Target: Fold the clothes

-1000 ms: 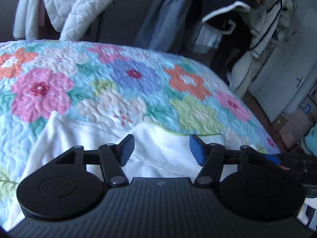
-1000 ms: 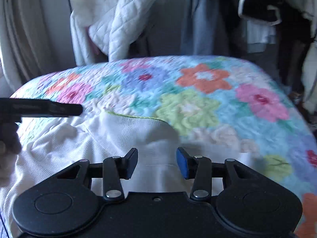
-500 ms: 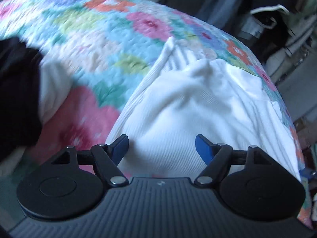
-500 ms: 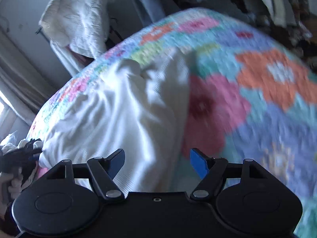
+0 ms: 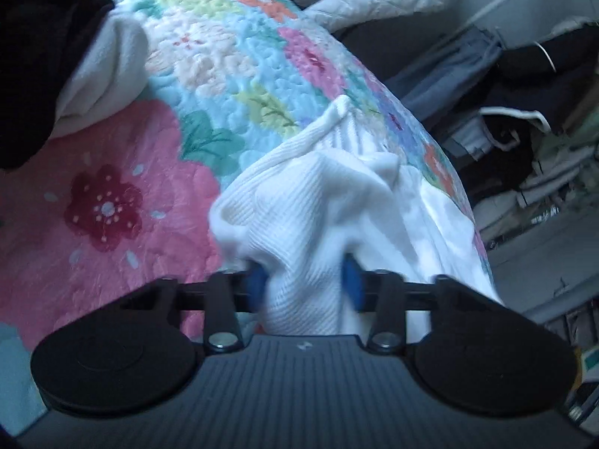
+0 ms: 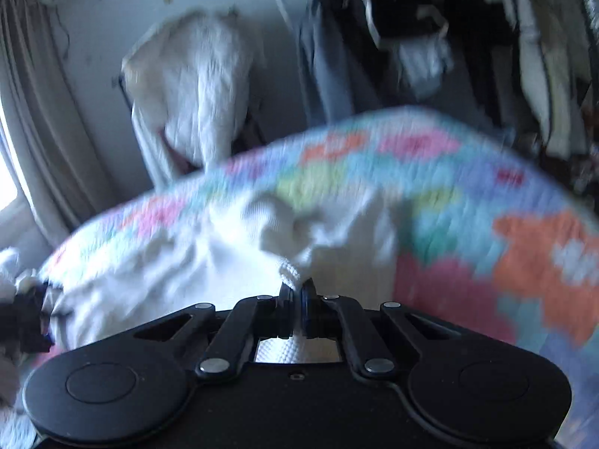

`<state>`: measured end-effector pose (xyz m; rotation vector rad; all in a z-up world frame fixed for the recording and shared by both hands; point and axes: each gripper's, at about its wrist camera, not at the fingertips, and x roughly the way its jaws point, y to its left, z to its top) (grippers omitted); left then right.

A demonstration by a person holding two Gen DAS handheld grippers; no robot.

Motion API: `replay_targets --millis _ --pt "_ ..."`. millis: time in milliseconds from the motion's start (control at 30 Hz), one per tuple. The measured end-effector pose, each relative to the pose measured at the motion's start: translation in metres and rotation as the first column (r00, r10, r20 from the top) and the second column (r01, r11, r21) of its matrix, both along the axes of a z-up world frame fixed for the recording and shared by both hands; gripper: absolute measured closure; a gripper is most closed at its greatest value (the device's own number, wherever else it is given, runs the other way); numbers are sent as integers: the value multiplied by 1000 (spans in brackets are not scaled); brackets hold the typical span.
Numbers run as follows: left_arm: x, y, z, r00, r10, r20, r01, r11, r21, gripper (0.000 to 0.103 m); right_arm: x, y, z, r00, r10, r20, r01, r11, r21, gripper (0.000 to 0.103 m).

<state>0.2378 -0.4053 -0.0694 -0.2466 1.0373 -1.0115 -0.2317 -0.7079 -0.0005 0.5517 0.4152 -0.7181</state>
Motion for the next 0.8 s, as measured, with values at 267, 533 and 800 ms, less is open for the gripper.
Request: replay_targets --millis 267,533,800 --pt "-25 -4 18 958 -63 278 20 988 154 61 -22 36 -8 976 -184 -117 183 983 -22 53" --pt "-24 33 8 999 -12 31 11 999 41 36 -48 117 -40 983 15 183 -102 872 478 42" --pt "-29 13 -12 997 29 -70 -29 1000 -1 25 -48 115 -85 924 -268 274 49 792 608 38"
